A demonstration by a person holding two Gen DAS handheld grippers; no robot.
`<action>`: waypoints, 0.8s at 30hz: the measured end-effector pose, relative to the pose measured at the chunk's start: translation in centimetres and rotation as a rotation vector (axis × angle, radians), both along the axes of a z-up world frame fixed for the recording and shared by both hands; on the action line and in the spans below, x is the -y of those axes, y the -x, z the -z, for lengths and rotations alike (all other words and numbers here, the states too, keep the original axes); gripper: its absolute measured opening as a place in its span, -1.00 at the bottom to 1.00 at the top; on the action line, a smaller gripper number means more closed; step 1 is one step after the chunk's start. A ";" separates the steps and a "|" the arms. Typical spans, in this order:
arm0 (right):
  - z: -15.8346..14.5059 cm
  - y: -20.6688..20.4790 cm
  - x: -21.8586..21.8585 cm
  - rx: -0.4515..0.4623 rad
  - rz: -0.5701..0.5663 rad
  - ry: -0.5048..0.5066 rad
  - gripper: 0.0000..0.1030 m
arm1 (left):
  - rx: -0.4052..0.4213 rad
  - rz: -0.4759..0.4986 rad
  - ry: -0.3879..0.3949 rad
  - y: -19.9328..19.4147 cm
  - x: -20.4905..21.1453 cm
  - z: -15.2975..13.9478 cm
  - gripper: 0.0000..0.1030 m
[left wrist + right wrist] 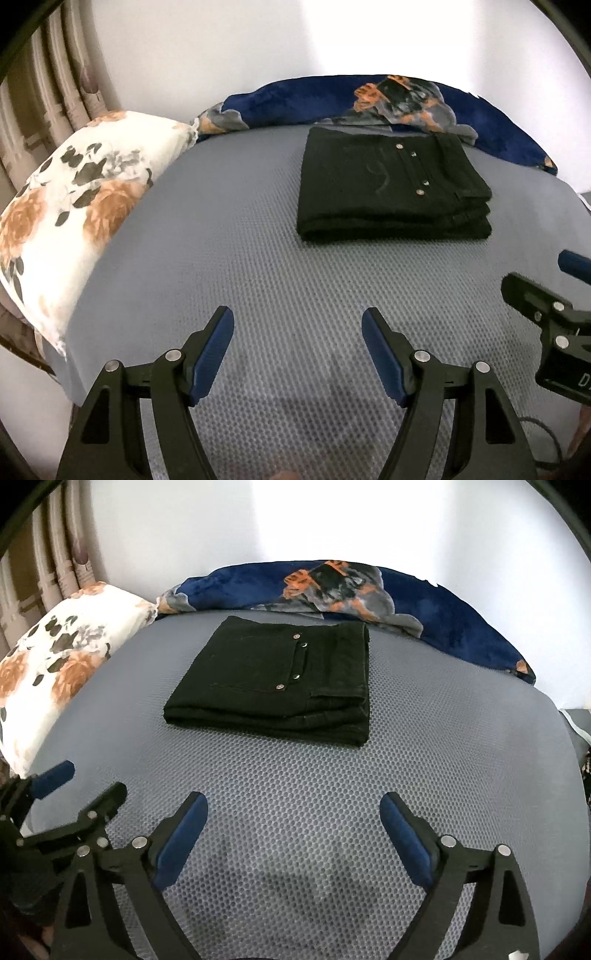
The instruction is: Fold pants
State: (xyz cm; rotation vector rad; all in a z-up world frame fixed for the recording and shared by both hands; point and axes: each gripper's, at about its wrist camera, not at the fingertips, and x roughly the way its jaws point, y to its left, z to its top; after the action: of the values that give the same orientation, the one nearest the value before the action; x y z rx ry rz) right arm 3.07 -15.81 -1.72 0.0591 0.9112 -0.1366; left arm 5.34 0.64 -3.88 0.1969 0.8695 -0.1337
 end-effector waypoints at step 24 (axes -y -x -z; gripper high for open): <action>0.9 1.9 -0.3 -0.001 0.040 0.020 0.88 | 0.010 -0.027 0.019 1.4 -0.1 0.2 0.40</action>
State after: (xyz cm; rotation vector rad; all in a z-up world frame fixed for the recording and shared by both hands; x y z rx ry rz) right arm 1.20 -15.51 -2.60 0.0587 0.9095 -0.1834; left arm 3.98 0.74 -4.13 0.1680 0.8601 -0.1153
